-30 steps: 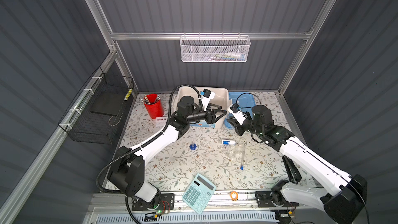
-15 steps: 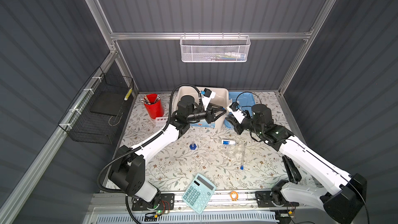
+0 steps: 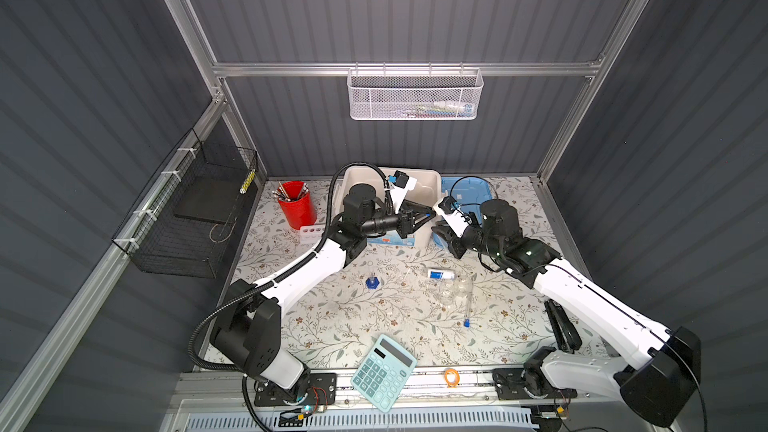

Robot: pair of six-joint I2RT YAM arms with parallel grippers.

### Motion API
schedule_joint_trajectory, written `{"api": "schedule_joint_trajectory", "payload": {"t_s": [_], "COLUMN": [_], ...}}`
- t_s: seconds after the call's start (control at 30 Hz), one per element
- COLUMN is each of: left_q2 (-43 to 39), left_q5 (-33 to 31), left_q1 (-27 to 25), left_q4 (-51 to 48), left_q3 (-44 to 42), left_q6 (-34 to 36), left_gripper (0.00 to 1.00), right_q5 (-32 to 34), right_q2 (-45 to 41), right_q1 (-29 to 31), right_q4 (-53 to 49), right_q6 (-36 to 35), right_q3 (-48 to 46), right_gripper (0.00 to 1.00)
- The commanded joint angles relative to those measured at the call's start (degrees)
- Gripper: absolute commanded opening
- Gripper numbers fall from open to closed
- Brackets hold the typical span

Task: Organize the chemistry lab equipment
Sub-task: 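Close left gripper on the tube's blue cap above the right gripper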

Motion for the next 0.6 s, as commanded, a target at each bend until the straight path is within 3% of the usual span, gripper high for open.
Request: {"api": "schedule_joint_trajectory", "payload": {"t_s": [0.0,0.57], "left_q2": [0.15,-0.65], "left_q5": [0.46,-0.74], "left_q1": [-0.31,-0.29], "left_q4": [-0.89,-2.05], "left_q3": [1.70,1.90], "left_q6": [1.20,2.03], "left_gripper": [0.25,0.29], "right_q5": [0.53,1.17], "right_q2": [0.24,1.11], "right_q1": [0.29,0.27], "right_q4": [1.35,1.45], "right_q6": [1.03,1.15], "right_q3": [2.02,1.89], "right_gripper": [0.14,0.14]}}
